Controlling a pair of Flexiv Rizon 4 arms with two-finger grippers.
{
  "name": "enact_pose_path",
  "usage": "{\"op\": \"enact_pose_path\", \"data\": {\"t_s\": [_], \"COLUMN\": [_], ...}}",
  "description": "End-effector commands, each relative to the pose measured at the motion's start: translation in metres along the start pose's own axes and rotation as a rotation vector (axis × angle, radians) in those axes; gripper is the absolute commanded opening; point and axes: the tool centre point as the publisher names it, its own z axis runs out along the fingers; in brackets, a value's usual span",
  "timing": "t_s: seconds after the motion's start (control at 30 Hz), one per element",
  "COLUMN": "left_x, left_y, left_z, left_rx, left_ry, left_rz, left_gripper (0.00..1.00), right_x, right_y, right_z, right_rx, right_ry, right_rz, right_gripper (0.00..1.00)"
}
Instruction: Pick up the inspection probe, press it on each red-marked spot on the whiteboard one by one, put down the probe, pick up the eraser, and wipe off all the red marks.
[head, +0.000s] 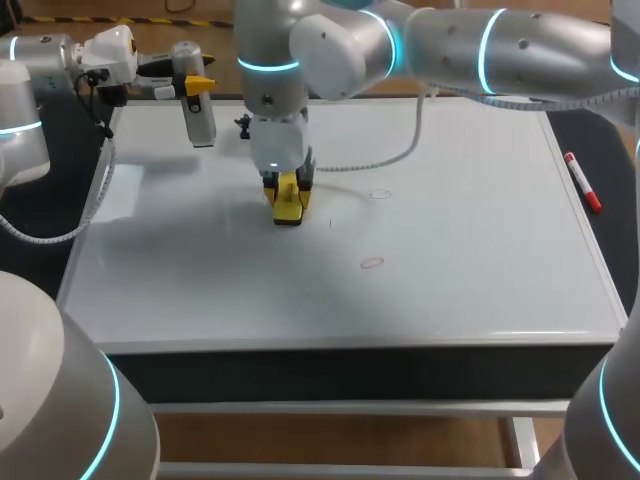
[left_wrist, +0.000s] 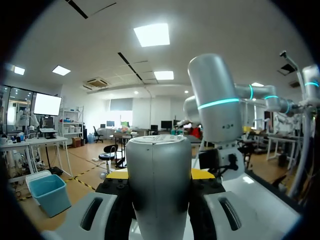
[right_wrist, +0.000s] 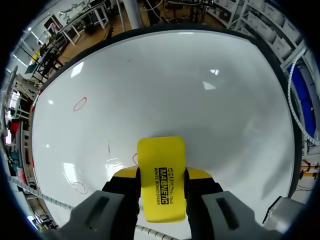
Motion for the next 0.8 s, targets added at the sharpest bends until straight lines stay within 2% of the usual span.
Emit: {"op": "enact_pose_path", "data": {"t_s": [0.03, 0.37, 0.8], "left_x": [-0.002, -0.002, -0.002], "left_y": [-0.001, -0.001, -0.001], "left_z": [0.0, 0.0, 0.0], "left_rx": [0.001, 0.001, 0.001], "left_ry": [0.005, 0.005, 0.005], "left_rz": [-0.001, -0.001, -0.001], "left_gripper": [0.0, 0.0, 0.0], "right_x": [0.004, 0.016, 0.048], "right_y": [0.0, 0.007, 0.009], "right_z": [0.004, 0.004, 0.005], "right_rx": [0.0, 0.021, 0.032], "right_ry": [-0.005, 0.0, -0.014], "right_rz": [-0.007, 0.004, 0.058], "right_gripper": [0.0, 0.0, 0.0]}}
